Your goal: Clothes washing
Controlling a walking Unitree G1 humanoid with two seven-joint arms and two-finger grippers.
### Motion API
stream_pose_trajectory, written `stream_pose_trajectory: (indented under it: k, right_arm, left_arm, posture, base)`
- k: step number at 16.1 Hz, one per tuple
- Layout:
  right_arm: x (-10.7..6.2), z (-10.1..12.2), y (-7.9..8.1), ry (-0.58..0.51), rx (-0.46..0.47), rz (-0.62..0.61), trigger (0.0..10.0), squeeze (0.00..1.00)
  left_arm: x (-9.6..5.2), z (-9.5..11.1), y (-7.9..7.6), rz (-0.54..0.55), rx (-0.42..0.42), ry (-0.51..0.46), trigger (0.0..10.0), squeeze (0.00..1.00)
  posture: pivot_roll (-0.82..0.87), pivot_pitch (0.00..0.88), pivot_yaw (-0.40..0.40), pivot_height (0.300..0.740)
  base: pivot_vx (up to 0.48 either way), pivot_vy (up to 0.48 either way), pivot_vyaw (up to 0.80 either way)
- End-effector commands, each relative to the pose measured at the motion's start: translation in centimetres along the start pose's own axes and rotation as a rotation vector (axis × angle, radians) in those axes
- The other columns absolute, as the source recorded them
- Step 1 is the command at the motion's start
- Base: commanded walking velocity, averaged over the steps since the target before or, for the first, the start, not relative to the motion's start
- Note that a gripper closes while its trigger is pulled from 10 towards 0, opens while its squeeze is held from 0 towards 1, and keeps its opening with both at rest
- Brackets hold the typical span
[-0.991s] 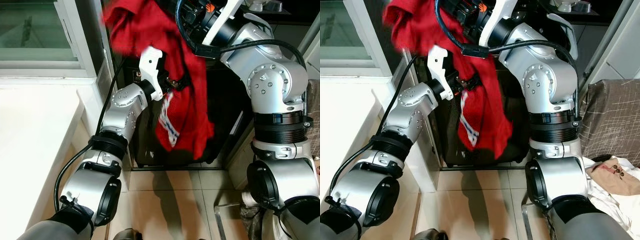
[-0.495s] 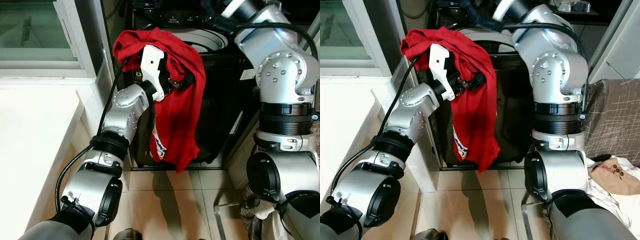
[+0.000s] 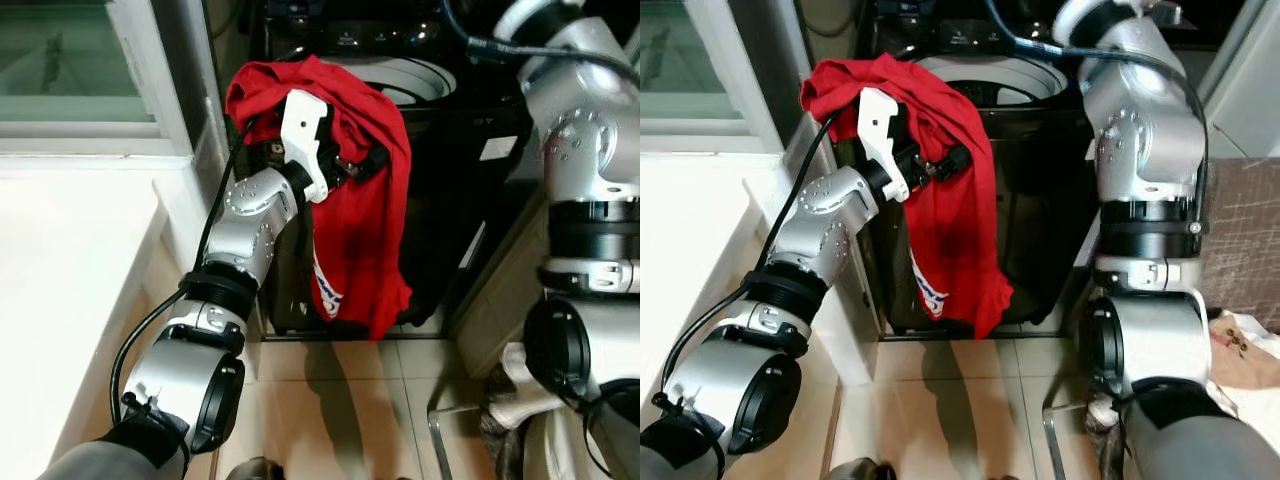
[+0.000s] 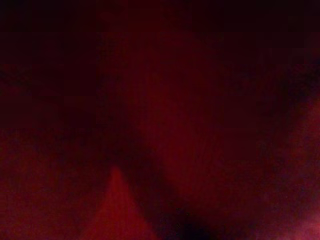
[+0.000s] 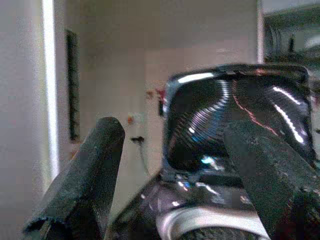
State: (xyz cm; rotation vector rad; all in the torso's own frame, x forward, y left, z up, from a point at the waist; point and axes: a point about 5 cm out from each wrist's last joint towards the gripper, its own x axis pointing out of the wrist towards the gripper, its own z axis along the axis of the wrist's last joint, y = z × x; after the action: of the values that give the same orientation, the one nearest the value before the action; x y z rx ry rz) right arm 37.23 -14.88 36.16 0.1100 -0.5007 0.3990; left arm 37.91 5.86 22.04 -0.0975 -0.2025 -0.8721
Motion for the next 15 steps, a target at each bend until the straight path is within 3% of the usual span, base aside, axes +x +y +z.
stream_pose_trajectory:
  k: [1,2,3,4,11,15]
  right_arm:
    - [0.0,-0.2,0.0,0.007,-0.009,-0.005,10.0,0.00]
    - [0.1,-0.4,0.1,0.012,-0.011,-0.003,10.0,0.00]
    - [0.1,-0.6,0.2,0.012,-0.009,-0.002,10.0,0.00]
    - [0.2,-0.7,0.3,0.010,-0.015,-0.001,10.0,0.00]
    - [0.3,-1.5,0.6,0.034,-0.006,0.010,10.0,0.00]
    - [-0.4,-2.8,0.2,0.080,-0.034,-0.001,10.0,0.00]
  left_arm:
    - [0.2,0.6,-0.2,-0.014,0.035,-0.006,10.0,1.00]
    - [0.3,0.5,-0.2,-0.007,0.034,0.004,10.0,0.00]
    - [0.4,0.5,-0.2,-0.010,0.024,-0.005,7.3,0.00]
    - [0.4,0.7,-0.2,-0.019,0.013,-0.020,0.0,0.00]
    - [0.2,0.5,0.2,0.008,-0.090,-0.018,0.0,0.00]
    - [-0.1,0.5,0.2,0.003,-0.045,-0.021,0.0,0.00]
  posture:
    - [-0.11,0.000,0.000,0.740]
    - [-0.11,0.000,0.000,0.740]
    - [-0.11,0.000,0.001,0.740]
    - [-0.11,0.000,0.001,0.740]
    - [-0.11,0.000,-0.006,0.740]
    - [-0.10,0.000,-0.005,0.740]
  base:
    - [0.000,0.000,0.00]
    - [0.000,0.000,0.00]
    - [0.000,0.000,0.00]
    - [0.000,0.000,0.00]
    - [0.000,0.000,0.00]
    - [0.000,0.000,0.00]
